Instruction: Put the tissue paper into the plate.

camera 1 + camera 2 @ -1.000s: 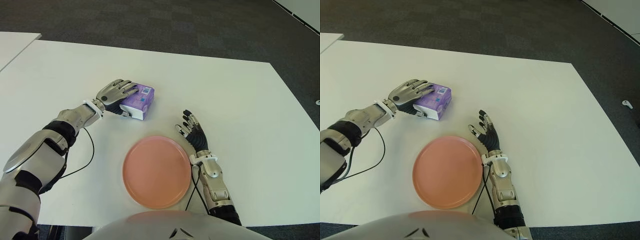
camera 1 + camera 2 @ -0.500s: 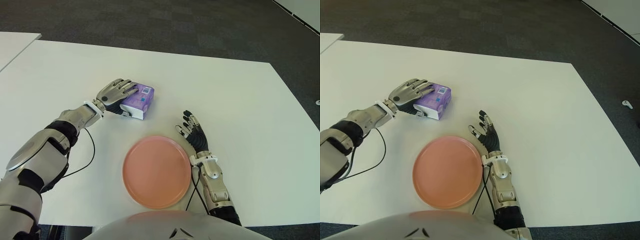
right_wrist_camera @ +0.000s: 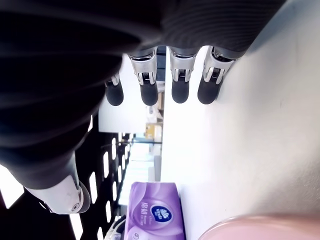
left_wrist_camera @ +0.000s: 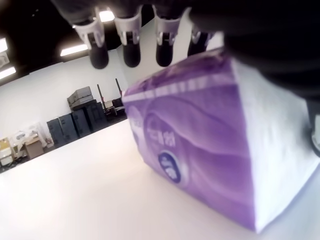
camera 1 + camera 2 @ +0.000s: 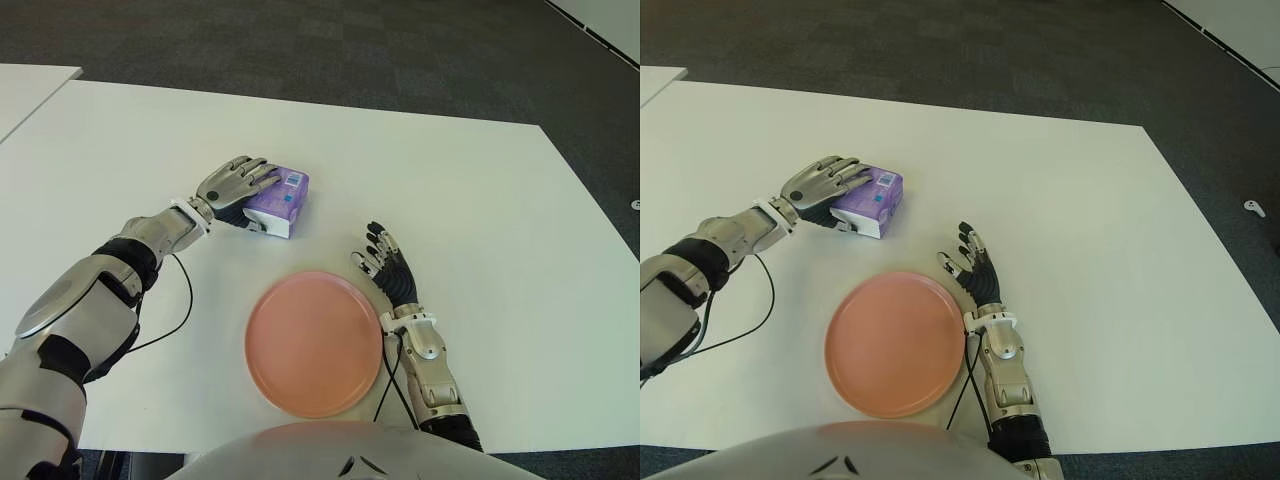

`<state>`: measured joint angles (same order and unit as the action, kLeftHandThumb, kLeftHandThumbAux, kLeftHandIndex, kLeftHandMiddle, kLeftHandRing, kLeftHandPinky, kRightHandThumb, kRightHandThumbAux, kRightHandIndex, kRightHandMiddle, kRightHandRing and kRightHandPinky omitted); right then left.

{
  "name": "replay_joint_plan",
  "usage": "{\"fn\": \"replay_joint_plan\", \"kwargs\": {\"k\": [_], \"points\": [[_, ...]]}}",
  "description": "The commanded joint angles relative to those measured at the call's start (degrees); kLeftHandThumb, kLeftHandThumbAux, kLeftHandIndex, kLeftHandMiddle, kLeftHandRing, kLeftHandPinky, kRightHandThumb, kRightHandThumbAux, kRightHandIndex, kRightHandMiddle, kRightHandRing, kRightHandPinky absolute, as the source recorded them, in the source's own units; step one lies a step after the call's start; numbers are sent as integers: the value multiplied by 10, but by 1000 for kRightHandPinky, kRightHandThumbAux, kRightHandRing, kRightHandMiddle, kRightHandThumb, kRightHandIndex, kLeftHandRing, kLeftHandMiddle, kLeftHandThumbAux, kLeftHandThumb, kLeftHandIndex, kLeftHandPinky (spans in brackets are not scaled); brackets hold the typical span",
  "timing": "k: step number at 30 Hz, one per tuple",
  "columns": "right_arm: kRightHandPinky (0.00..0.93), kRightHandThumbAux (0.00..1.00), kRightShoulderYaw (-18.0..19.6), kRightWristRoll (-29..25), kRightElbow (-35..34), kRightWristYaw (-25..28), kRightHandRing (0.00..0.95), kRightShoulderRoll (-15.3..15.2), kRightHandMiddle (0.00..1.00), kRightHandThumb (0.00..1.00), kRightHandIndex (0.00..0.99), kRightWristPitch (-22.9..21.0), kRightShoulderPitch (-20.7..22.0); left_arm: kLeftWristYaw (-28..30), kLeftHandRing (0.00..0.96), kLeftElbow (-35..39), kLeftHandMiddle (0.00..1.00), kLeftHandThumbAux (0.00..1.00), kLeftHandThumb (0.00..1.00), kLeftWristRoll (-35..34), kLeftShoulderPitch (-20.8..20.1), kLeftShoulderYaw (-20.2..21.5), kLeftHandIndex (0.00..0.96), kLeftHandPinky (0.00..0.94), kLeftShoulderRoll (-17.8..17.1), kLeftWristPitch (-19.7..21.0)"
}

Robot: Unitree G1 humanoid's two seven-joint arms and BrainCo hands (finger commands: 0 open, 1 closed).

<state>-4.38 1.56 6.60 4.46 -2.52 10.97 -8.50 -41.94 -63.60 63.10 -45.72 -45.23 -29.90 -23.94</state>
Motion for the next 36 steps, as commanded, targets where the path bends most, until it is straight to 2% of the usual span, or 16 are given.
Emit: {"fn": "replay_joint_plan", "kwargs": {"k": [1, 11, 22, 36], "points": [[23, 704, 5, -5, 40, 6, 16, -6, 32, 0, 8, -37, -35, -5, 0, -7, 0, 394, 19, 5, 0, -12, 0, 0, 4, -7], [46, 735, 6, 0, 44, 9, 22, -7, 36, 0, 9, -28, -37, -4, 0, -11, 0, 408, 40, 1, 6, -20, 0, 0, 14, -15], [41, 740, 5, 3, 36, 9, 12, -6, 23, 0, 4, -33, -41, -12, 0, -74, 0, 411, 59, 15, 41, -54, 0, 0, 67, 31], [31, 735, 6, 5, 33, 11, 4, -9, 16, 0, 0, -32, -44, 6, 0, -90, 0, 426, 88, 4, 49, -65, 0, 0, 74, 32]]}}
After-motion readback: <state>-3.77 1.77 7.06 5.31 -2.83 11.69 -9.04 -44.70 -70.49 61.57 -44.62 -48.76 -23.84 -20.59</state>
